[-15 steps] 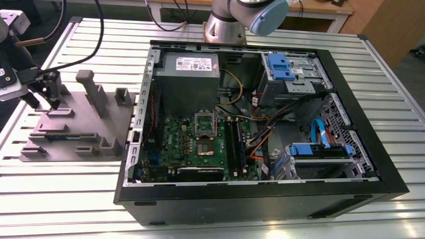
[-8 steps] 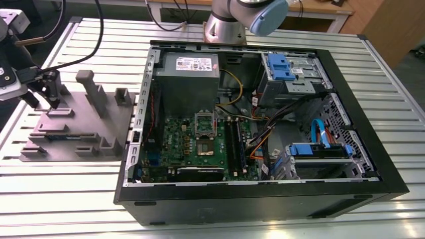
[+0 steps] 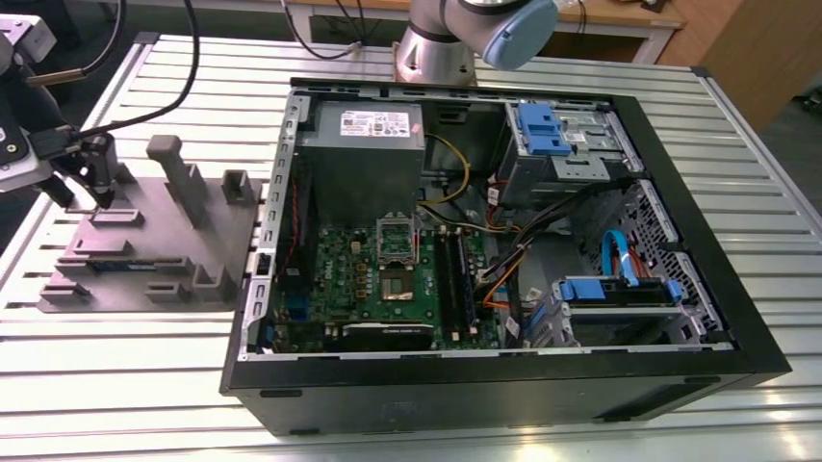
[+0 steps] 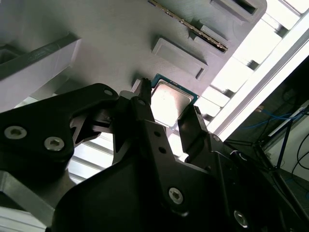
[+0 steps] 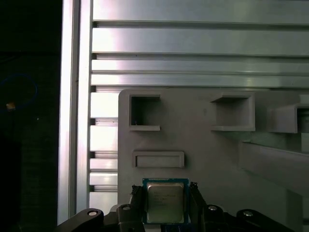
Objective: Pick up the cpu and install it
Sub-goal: 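Pick up the cpu and move it towards the insertion slot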
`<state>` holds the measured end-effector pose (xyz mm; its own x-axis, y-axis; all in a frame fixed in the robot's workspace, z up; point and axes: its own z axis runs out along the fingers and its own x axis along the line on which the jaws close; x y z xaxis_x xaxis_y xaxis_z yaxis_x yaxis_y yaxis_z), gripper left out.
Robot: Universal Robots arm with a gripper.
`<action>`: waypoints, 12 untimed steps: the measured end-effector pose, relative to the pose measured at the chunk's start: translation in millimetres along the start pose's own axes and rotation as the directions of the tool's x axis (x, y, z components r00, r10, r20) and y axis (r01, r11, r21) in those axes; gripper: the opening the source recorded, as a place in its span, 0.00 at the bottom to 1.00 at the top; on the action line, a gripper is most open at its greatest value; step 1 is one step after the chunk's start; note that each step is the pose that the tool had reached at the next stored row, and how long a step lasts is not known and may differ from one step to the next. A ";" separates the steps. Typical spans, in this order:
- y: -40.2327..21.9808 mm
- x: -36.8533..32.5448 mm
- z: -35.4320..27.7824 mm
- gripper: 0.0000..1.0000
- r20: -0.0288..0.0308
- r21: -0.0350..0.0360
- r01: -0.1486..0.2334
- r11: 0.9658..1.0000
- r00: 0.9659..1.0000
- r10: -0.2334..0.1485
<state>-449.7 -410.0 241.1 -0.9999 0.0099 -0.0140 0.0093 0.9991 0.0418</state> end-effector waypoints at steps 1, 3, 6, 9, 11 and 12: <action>0.0 0.0 -0.6 0.47 0.000 0.000 0.000 1.000 1.000 0.000; 0.0 0.0 -1.2 0.47 0.000 0.000 0.000 1.000 1.000 0.000; 0.1 0.0 -2.5 0.47 0.000 0.000 0.000 1.000 1.000 0.000; 0.2 -0.1 -3.5 0.47 0.000 0.000 0.000 1.000 1.000 0.000; 0.2 -0.1 -4.3 0.47 0.000 0.000 0.000 1.000 1.000 0.000; 0.2 -0.1 -4.5 0.47 0.000 0.000 0.000 1.000 1.000 0.000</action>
<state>-449.7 -410.0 245.6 -0.9998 0.0099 -0.0143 0.0093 0.9991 0.0419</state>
